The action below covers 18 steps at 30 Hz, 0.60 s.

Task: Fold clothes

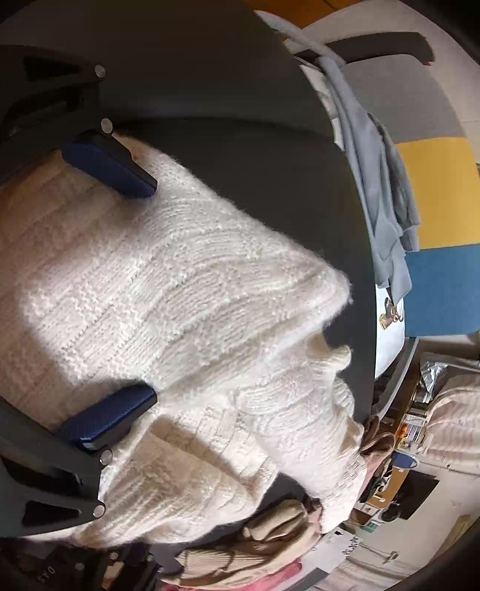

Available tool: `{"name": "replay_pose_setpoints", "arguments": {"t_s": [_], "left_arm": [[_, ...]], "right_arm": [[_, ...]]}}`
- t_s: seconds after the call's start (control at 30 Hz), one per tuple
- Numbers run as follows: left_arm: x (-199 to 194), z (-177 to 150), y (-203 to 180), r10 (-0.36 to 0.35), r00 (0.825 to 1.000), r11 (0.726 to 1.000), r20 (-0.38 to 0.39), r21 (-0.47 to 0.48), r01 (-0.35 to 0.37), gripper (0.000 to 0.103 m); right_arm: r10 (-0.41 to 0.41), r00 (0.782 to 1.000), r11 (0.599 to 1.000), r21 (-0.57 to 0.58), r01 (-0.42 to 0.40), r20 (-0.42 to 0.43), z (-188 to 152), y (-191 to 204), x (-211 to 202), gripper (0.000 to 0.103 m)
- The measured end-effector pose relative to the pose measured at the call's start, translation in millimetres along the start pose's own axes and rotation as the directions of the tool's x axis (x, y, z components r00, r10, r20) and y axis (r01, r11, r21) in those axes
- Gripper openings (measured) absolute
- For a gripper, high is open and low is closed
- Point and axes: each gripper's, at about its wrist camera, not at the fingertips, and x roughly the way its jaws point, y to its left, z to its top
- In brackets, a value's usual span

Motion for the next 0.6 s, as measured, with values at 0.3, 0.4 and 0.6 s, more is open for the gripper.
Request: {"name": "replay_pose_setpoints", "arguments": {"t_s": [0.3, 0.4, 0.6], "left_arm": [[-39, -7, 41, 0.023, 0.996, 0.997, 0.088, -0.073, -0.017, 0.014], [-45, -12, 71, 0.021, 0.996, 0.989, 0.088, -0.147, -0.008, 0.013], [-47, -33, 103, 0.098, 0.993, 0.980, 0.071, -0.183, -0.084, 0.013]], "right_arm": [[0.040, 0.973, 0.998, 0.031, -0.049, 0.227, 25, 3, -52, 0.032], [0.058, 0.971, 0.998, -0.001, -0.060, 0.231, 43, 11, -48, 0.044], [0.072, 0.996, 0.995, -0.069, -0.076, -0.057, 50, 43, 30, 0.030]]}}
